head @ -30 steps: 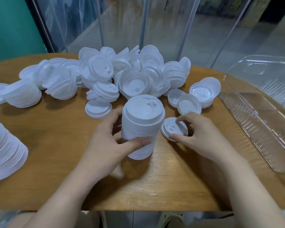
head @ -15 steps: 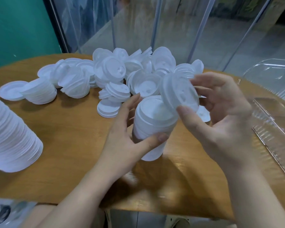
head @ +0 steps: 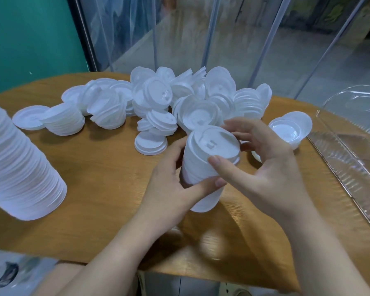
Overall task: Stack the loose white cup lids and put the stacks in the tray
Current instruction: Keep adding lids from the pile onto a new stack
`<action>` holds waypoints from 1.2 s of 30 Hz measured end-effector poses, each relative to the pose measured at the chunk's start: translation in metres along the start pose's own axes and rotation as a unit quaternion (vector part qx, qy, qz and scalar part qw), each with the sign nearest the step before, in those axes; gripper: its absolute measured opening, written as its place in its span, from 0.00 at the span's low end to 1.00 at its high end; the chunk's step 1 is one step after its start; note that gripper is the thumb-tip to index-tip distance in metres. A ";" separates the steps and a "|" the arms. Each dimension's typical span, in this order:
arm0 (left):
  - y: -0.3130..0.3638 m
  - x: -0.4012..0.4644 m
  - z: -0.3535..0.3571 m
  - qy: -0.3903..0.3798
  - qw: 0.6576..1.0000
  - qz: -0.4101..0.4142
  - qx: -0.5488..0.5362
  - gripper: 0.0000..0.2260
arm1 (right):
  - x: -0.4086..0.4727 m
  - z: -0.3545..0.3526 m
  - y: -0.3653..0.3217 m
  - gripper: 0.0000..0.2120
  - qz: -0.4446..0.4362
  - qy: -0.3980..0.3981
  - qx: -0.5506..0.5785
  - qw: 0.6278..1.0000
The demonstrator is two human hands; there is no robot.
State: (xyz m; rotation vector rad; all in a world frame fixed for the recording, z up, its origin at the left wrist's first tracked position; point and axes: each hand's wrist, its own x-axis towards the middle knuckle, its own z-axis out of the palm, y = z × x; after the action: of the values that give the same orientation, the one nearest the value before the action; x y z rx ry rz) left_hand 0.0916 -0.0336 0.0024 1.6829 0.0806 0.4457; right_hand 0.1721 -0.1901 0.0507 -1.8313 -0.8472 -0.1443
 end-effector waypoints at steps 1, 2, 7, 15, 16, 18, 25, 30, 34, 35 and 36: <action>0.000 0.000 0.000 0.000 1.000 -0.001 0.000 0.31 | 0.000 0.000 0.001 0.24 0.001 -0.004 -0.002 1.000; 0.000 0.000 0.000 0.000 1.000 -0.002 -0.001 0.31 | 0.000 0.001 0.001 0.24 0.002 -0.009 -0.005 1.000; 0.000 -0.001 0.001 -0.001 1.000 -0.002 0.001 0.32 | -0.001 0.000 0.003 0.27 0.006 -0.032 -0.001 0.999; -0.001 0.001 0.000 -0.001 1.000 0.017 0.001 0.33 | 0.000 -0.036 0.041 0.26 0.064 0.075 -0.016 0.995; -0.001 0.001 0.000 -0.002 1.000 0.016 0.000 0.32 | -0.002 -0.042 0.054 0.25 0.070 0.098 -0.058 0.991; 0.001 0.000 -0.001 -0.004 1.000 0.016 -0.002 0.31 | -0.005 -0.051 0.081 0.26 0.078 0.127 -0.150 0.977; 0.001 -0.001 0.000 -0.008 1.000 0.013 -0.025 0.33 | -0.011 -0.042 0.130 0.25 0.136 0.072 -0.287 0.945; 0.000 0.000 0.000 -0.010 1.000 0.010 -0.022 0.32 | -0.008 -0.044 0.129 0.03 0.132 0.085 -0.274 0.949; -0.002 0.000 -0.001 -0.011 1.000 0.008 -0.013 0.33 | -0.005 -0.044 0.123 0.03 0.134 0.107 -0.262 0.950; -0.002 0.000 -0.001 -0.010 1.000 0.008 -0.011 0.33 | -0.004 -0.043 0.120 0.03 0.139 0.110 -0.241 0.954; -0.002 0.000 -0.002 -0.010 1.000 0.009 -0.010 0.33 | -0.003 -0.043 0.117 0.03 0.148 0.112 -0.211 0.960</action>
State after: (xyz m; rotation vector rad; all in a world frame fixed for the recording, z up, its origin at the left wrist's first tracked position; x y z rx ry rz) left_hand 0.0918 -0.0318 0.0011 1.6694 0.0462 0.4430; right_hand 0.2534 -0.2503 -0.0228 -2.2668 -0.3925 -0.3543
